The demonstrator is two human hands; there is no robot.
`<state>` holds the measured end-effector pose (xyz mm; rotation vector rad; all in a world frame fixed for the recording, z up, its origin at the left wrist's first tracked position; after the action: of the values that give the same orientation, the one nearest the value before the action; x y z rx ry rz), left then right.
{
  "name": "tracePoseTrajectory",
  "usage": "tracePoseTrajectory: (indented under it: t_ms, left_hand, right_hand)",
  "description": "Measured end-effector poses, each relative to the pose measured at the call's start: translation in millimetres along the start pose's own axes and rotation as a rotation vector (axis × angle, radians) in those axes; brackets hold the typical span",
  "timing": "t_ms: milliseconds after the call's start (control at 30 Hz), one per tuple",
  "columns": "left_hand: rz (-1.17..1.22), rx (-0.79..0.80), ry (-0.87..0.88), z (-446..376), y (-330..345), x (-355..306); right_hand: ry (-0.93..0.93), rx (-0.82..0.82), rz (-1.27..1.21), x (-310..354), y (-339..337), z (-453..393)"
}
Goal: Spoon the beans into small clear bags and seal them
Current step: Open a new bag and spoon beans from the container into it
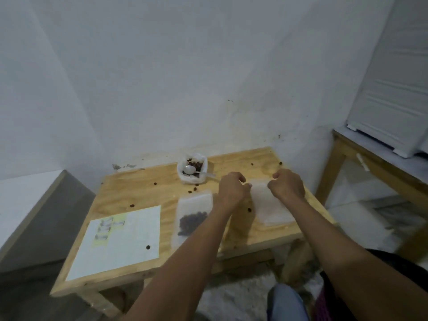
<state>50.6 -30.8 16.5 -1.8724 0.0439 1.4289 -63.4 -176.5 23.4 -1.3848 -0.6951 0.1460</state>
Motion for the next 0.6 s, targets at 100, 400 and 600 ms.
tracePoseTrajectory:
  t_ms: [100, 400, 600]
  left_hand:
    - [-0.015, 0.034, -0.073, -3, 23, 3]
    - [0.029, -0.031, -0.166, -7, 28, 0]
    - [0.143, -0.141, -0.169, -9, 17, -2]
  right_hand:
    - [0.03, 0.068, 0.03, -18, 10, -6]
    - [0.043, 0.032, -0.057, -24, 19, -12]
    - [0.045, -0.062, -0.257, -20, 0, -13]
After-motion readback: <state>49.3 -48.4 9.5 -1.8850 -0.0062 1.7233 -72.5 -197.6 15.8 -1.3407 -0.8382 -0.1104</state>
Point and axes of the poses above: each hand's wrist, its own z-axis away from the middle knuckle, its own y-axis out of the palm, x = y × z, the point moved 8 cm from there along -z, towards the middle knuckle, and after that the axes turned 11 degrees about z, right-handed, at the moved point
